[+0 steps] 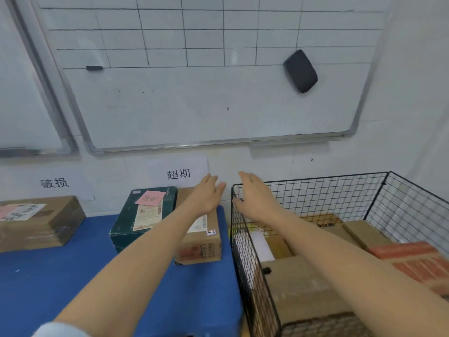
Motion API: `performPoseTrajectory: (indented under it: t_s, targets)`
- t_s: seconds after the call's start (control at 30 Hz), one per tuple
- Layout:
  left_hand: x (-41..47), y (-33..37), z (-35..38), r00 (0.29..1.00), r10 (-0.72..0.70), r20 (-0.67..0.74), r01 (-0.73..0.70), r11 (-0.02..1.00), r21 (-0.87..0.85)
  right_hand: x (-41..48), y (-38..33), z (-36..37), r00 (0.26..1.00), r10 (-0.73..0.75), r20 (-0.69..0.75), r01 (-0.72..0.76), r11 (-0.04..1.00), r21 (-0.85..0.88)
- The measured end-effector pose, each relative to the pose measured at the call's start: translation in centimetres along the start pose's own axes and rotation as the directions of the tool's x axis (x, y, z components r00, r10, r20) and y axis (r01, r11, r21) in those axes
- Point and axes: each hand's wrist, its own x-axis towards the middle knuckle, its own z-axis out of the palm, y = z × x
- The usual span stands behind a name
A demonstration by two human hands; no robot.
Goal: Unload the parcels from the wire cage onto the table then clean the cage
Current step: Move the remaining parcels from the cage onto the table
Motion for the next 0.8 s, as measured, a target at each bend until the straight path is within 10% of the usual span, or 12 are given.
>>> performPoseTrajectory:
  t_s: [0.57,0.8]
  targets:
    - [0.1,14.1,13.1,0.961,-0.193,0.199,0.149,0.965,0.214,-5.7,19.4,-5.1,0.979,-0.003,0.204,0.022,0.996,-0.089]
    - [-3.4,12.1,14.9,0.766,-0.539,0.349,0.380,0.819,0.430,-8.3,22.8,-3.7,0.917,-0.041,0.397,0.086,0.991,-0.098]
